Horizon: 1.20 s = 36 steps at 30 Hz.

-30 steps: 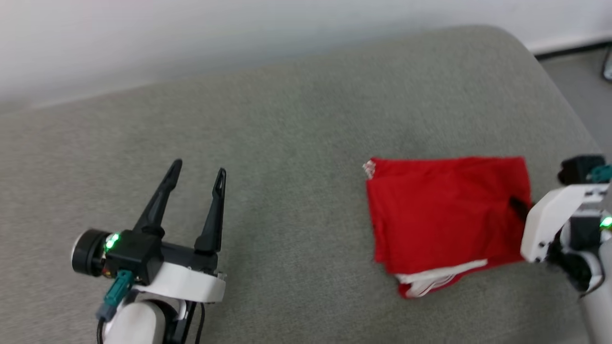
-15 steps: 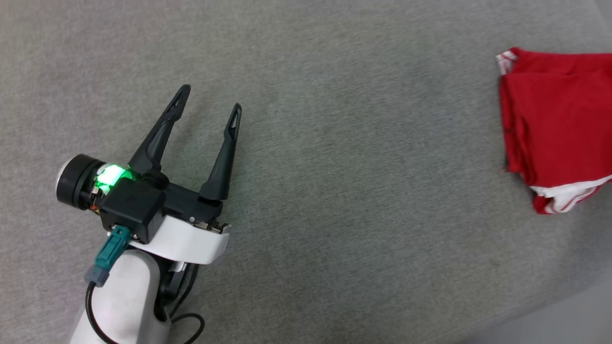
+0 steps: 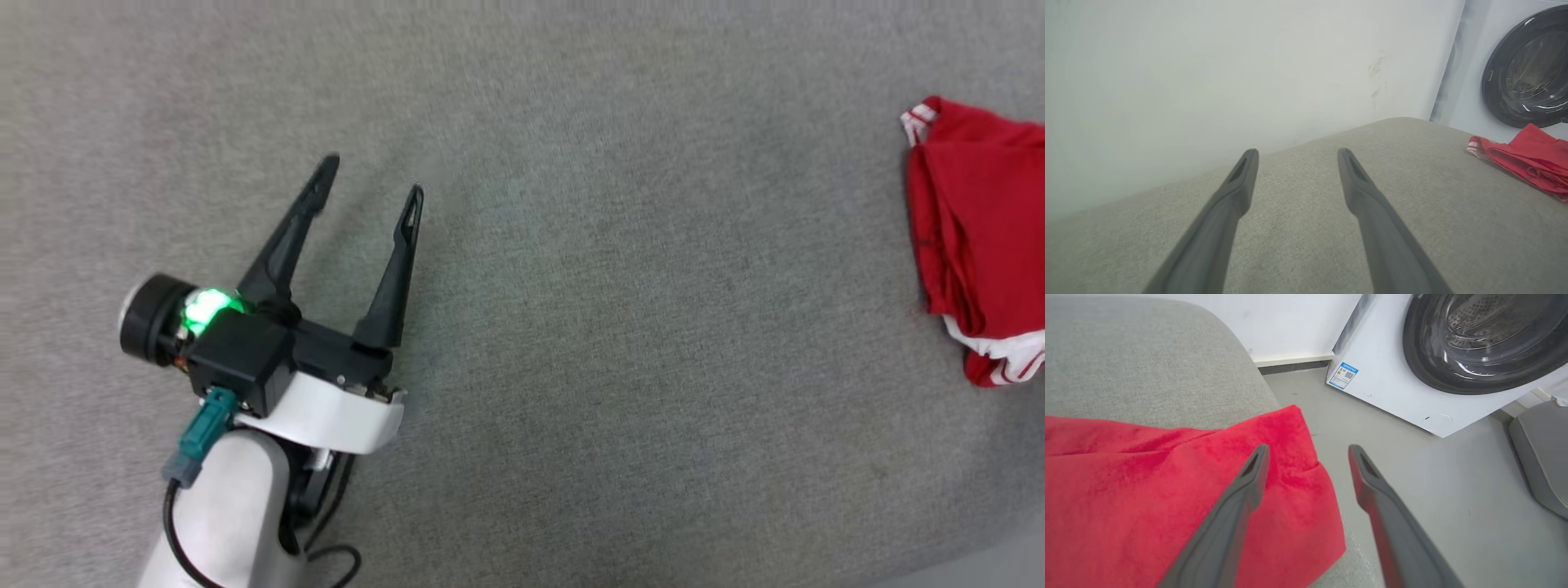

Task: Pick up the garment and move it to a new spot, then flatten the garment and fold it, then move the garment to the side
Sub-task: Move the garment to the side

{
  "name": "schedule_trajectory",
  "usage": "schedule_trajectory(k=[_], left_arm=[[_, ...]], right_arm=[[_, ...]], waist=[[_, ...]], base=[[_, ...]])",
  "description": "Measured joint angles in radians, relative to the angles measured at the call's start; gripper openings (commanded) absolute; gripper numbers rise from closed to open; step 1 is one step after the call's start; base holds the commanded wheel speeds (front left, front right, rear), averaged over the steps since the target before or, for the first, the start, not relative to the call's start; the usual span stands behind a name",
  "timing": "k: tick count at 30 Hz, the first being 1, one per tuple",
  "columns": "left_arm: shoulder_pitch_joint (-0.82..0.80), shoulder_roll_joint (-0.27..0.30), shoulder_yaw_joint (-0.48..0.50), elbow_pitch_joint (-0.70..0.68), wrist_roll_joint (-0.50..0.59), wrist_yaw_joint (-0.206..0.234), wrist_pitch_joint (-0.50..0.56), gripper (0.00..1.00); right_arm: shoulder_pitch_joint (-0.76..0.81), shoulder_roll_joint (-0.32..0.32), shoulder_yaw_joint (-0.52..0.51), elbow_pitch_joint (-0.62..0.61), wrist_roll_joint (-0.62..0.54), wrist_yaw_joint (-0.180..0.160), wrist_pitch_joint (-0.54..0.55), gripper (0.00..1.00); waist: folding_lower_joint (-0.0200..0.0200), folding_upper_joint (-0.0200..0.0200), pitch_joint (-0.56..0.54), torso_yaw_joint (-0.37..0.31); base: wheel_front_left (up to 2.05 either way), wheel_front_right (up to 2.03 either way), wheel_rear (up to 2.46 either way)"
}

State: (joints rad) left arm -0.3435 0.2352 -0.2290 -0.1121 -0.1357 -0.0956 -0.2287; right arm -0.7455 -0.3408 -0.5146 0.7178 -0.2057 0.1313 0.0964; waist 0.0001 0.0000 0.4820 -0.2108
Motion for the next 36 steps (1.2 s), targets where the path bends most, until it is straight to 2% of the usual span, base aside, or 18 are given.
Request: schedule_trajectory(k=[5,14,25,36], left_arm=[[0.056,-0.023,0.004,0.045,-0.020,0.021,-0.014,1.00],[0.190,-0.065,0.021,0.126,-0.058,0.070,-0.029,1.00],[0.298,-0.083,0.051,0.184,-0.079,0.097,-0.031,1.00],[0.348,-0.072,0.104,0.220,-0.080,0.114,-0.032,1.00]], right_arm=[[0.061,0.032,-0.044,-0.044,-0.024,0.000,-0.104,1.00],[0.279,0.085,0.036,-0.180,0.081,0.000,-0.193,1.00],[0.571,0.225,0.186,-0.473,0.175,0.000,-0.153,1.00],[0.713,0.280,0.370,-0.625,0.266,0.000,-0.131,1.00]], waist=[[0.0000,0.0000,-0.073,0.015],[-0.0001,0.0000,-0.248,0.057],[-0.0003,0.0000,-0.404,0.154],[-0.0002,0.0000,-0.487,0.255]], base=[[0.00,0.00,0.00],[0.00,0.00,0.00],[0.00,0.00,0.00],[0.00,0.00,0.00]])
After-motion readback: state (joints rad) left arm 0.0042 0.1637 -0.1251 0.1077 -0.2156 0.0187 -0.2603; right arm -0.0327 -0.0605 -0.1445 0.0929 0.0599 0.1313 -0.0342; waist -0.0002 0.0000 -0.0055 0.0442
